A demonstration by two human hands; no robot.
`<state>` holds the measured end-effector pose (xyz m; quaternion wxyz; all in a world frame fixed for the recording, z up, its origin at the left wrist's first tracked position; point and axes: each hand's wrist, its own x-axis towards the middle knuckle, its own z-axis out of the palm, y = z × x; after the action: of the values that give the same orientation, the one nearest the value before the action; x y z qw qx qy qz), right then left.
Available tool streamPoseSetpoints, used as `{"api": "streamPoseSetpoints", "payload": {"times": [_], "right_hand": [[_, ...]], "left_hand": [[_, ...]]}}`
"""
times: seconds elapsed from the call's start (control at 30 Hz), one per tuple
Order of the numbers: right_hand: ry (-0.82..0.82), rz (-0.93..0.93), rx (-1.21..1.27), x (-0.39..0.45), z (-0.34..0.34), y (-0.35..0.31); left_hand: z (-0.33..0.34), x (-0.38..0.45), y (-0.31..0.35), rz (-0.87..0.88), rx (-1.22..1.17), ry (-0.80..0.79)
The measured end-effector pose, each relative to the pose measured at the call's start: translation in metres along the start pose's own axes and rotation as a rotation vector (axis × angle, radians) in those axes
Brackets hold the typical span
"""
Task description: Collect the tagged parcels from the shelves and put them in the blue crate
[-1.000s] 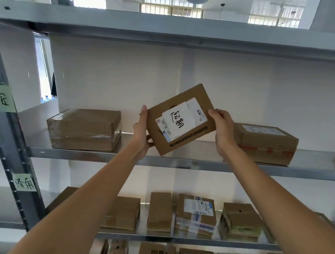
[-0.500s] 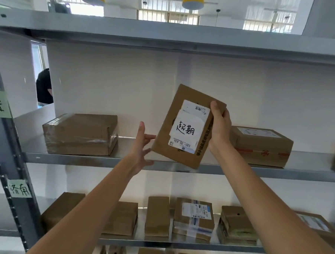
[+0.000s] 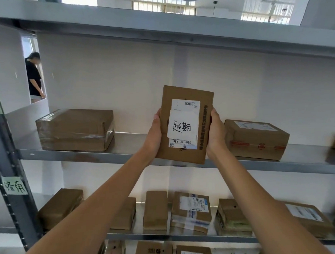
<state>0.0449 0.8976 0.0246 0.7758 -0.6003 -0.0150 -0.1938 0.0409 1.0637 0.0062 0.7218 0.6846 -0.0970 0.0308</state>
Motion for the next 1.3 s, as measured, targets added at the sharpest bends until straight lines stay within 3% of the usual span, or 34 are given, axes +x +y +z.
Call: {"api": "streamPoseSetpoints", "payload": {"times": [0.17,0.43,0.7,0.87,0.97,1.17,1.3], "right_hand": [[-0.024,-0.023,0.029,0.002,-0.009,0.001],[0.197,-0.042,-0.07,-0.026,-0.074,-0.001],[0.579,-0.038,-0.146,-0.099,-0.222,-0.011],[0.813,0.029,-0.193,-0.159,-0.308,-0.014],[0.909,0.052,-0.164,-0.203,-0.358,-0.015],[1.002,0.103,-0.383,-0.293,-0.446,-0.019],[1.059,0.17,-0.372,-0.333,-0.488,-0.016]], "left_hand": [[0.012,0.002,-0.002,-0.014,0.03,0.026],[0.065,-0.016,-0.027,-0.146,-0.025,-0.074],[0.197,-0.069,-0.068,-0.217,-0.084,-0.458],[0.283,-0.112,-0.105,-0.139,-0.015,-0.682],[0.341,-0.136,-0.136,-0.187,0.03,-0.8],[0.431,-0.217,-0.135,-0.205,0.04,-0.839],[0.482,-0.255,-0.162,-0.218,0.111,-0.88]]}}
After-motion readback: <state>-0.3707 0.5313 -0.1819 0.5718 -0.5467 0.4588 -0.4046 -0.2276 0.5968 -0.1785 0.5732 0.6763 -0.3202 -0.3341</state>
